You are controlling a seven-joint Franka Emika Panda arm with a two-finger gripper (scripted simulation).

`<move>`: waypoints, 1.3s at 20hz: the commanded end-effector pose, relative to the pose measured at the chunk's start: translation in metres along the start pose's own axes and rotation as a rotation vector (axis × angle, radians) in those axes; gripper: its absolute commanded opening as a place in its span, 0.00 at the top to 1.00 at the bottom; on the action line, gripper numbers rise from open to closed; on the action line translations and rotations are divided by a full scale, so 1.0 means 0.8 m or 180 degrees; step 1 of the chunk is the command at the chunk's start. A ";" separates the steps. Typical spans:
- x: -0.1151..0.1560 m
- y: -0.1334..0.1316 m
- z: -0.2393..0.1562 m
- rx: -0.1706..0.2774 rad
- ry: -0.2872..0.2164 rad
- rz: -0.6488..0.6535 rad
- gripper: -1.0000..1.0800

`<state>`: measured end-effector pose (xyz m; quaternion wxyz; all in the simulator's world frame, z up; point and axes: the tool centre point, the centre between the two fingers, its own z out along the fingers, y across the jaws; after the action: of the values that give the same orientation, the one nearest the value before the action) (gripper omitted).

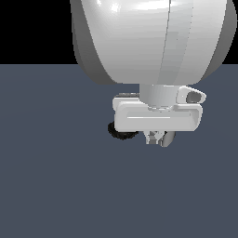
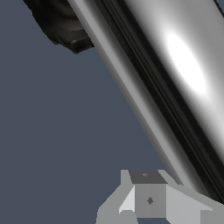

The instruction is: Turn on the faucet by rotating a designated handle.

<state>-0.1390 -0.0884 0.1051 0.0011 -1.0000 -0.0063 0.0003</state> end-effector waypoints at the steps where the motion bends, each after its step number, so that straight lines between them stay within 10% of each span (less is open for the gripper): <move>1: 0.005 0.016 0.003 -0.0006 0.0002 -0.0010 1.00; 26: 0.075 0.085 0.001 -0.0005 0.0011 -0.0048 1.00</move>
<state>-0.0886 -0.1591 0.1052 0.0006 -1.0000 -0.0050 0.0010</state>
